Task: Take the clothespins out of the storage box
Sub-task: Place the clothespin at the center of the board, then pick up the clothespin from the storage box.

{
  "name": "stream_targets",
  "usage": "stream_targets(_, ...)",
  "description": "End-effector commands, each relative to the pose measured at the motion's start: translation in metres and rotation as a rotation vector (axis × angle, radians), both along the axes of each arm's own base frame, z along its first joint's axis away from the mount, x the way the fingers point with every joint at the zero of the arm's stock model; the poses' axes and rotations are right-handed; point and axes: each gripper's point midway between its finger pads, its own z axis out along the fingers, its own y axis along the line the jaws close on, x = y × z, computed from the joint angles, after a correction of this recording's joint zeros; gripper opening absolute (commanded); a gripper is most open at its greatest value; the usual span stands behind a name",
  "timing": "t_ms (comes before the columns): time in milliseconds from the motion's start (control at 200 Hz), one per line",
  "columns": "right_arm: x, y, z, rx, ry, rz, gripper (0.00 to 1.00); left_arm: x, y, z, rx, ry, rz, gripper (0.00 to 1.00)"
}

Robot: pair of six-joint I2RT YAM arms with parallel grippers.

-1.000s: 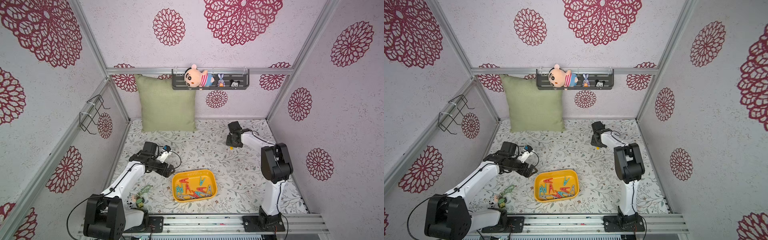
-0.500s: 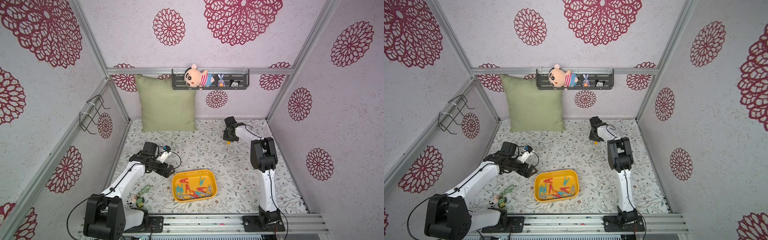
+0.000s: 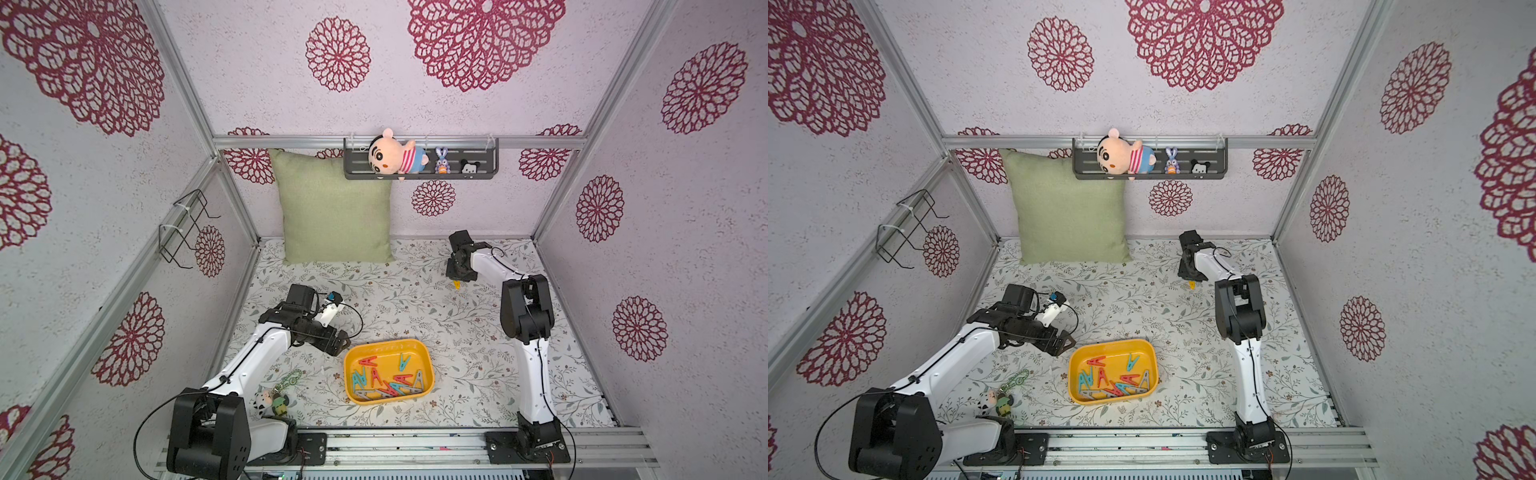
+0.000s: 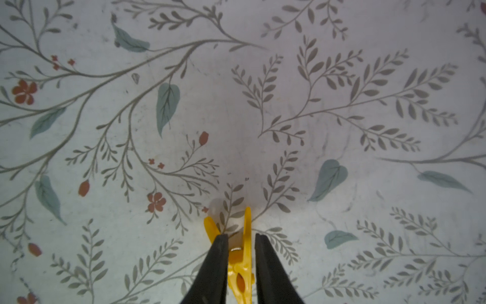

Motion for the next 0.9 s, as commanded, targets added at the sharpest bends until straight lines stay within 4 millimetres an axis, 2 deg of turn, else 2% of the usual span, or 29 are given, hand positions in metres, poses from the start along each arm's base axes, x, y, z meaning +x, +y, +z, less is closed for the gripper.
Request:
stream_targets(0,0.004,0.002,0.059,0.043,-0.090,-0.004,0.25,0.001,-0.004,0.001,-0.007,-0.022,-0.013,0.97)
stream_targets(105,-0.007,0.009,0.096,0.065,-0.145,0.017,0.25,0.002,-0.003,-0.001,-0.003,-0.021,-0.010,0.97)
stream_targets(215,-0.032,0.024,0.140,0.109,-0.235,0.052,0.25,0.002,-0.003,-0.002,-0.001,-0.020,-0.010,0.97)
stream_targets(315,-0.072,0.047,0.170,0.168,-0.300,0.114,0.25,0.003,-0.002,-0.003,0.008,-0.021,-0.004,0.97)
stream_targets(395,-0.112,0.070,0.182,0.203,-0.323,0.171,0.25,0.004,0.000,-0.004,0.015,-0.022,0.001,0.97)
stream_targets(535,-0.183,0.112,0.182,0.306,-0.315,0.252,0.25,0.005,0.000,-0.004,0.017,-0.026,0.007,0.97)
stream_targets(635,-0.230,0.140,0.172,0.372,-0.280,0.316,0.26,0.006,-0.001,-0.004,0.015,-0.026,0.007,0.97)
stream_targets(795,-0.282,0.171,0.147,0.347,-0.193,0.365,0.26,0.007,-0.001,-0.005,0.024,-0.027,0.007,0.97)
stream_targets(895,-0.303,0.195,0.132,0.347,-0.157,0.396,0.25,0.007,-0.001,-0.006,0.022,-0.022,0.004,0.97)
